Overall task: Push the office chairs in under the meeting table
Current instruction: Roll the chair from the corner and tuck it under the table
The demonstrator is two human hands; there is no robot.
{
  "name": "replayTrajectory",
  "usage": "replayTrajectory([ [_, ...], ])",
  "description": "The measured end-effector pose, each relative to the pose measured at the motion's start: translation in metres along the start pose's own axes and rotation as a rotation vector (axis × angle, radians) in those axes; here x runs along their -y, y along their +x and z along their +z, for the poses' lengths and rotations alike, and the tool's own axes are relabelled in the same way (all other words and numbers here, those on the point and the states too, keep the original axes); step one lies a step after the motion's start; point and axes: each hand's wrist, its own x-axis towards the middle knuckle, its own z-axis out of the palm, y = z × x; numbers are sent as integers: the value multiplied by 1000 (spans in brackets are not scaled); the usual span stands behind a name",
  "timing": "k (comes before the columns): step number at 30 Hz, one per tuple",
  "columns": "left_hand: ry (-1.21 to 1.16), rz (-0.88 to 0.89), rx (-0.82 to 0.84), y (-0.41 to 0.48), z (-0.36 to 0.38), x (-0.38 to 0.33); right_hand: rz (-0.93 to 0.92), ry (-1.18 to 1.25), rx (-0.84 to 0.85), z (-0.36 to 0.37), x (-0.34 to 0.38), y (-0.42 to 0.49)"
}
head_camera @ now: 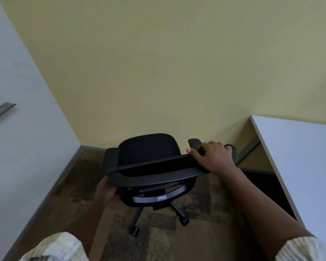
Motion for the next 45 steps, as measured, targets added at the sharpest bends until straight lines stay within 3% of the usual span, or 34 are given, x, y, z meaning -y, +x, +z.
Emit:
replayTrajectory([
  [11, -336, -190, -125, -12, -86, -65, -155, -132, 125, 2, 43, -33],
  [16, -613, -244, -242, -19, -122, -86, -250, -116, 47, 6, 71, -56],
  [20, -611, -244, -315, -9, -129, -108, -334, -57, 35, 11, 88, -73],
  [26, -245, -192, -621, -2, -110, -122, -371, -77, -20, 28, 117, -97],
  [29, -143, -159, -655, 5, -109, -125, -356, -15, -115, 32, 123, -98],
  [35, 183, -141, -635, 14, -110, -127, -335, 52, -117, 34, 127, -103],
  [45, 271, -96, -538, 1, -82, -139, -263, 90, -129, 31, 108, -128],
])
